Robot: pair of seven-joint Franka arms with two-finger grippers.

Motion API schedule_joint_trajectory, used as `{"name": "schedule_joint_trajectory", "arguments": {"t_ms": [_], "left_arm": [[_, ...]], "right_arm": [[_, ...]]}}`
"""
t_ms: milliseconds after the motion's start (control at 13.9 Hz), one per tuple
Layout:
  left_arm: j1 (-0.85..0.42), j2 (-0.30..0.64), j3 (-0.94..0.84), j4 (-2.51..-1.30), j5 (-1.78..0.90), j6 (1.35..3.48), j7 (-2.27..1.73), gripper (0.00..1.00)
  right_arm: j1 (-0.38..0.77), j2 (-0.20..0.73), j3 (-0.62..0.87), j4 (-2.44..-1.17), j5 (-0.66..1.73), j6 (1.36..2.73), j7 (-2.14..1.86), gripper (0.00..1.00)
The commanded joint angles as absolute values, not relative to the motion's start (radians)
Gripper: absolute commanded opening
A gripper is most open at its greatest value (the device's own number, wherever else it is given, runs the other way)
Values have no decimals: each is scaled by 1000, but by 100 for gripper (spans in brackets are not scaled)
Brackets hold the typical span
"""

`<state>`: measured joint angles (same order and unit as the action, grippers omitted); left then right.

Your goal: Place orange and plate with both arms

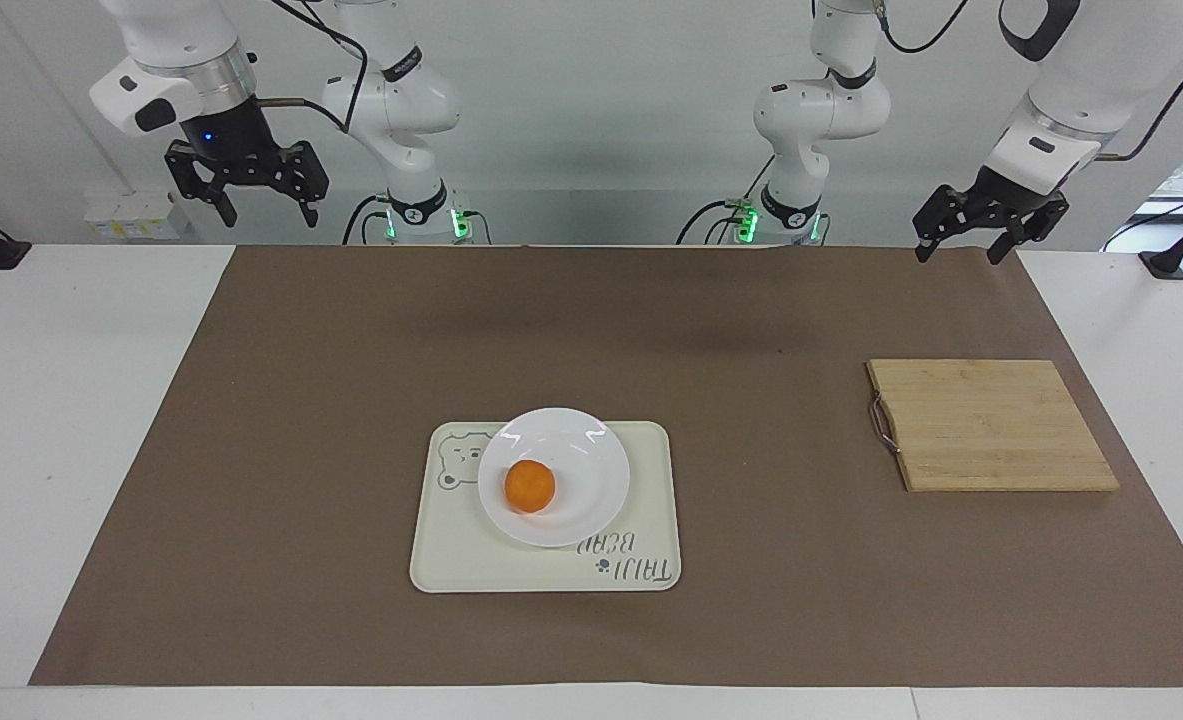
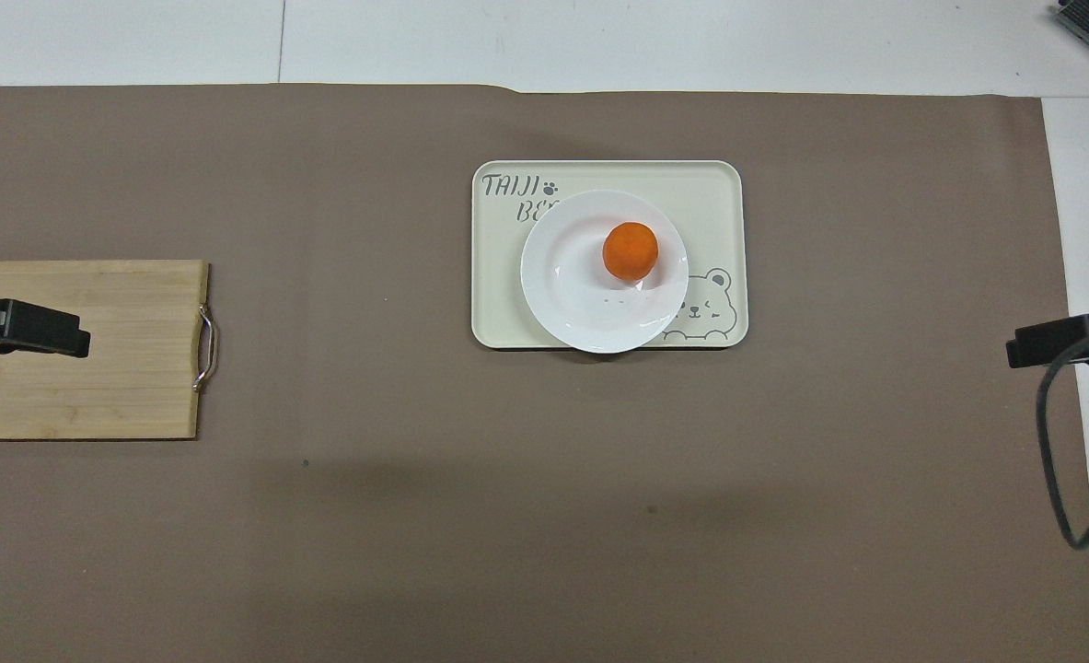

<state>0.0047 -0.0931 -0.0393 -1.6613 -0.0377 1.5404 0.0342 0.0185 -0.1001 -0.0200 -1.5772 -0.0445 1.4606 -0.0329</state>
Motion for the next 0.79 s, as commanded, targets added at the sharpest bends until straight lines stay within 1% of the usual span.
{"name": "schedule_joint_trajectory", "arguments": {"t_ms": [0,718], "left_arm": [[9,-92,-43,-1647,-25,1526,34,100],[9,-91,-43,-1647,-25,1526,34,100]], "right_arm": [[2,-104,-9,-1575,-35,1439,-40,100],[2,-104,-15,-1572,-34,1437,-40,100]]}}
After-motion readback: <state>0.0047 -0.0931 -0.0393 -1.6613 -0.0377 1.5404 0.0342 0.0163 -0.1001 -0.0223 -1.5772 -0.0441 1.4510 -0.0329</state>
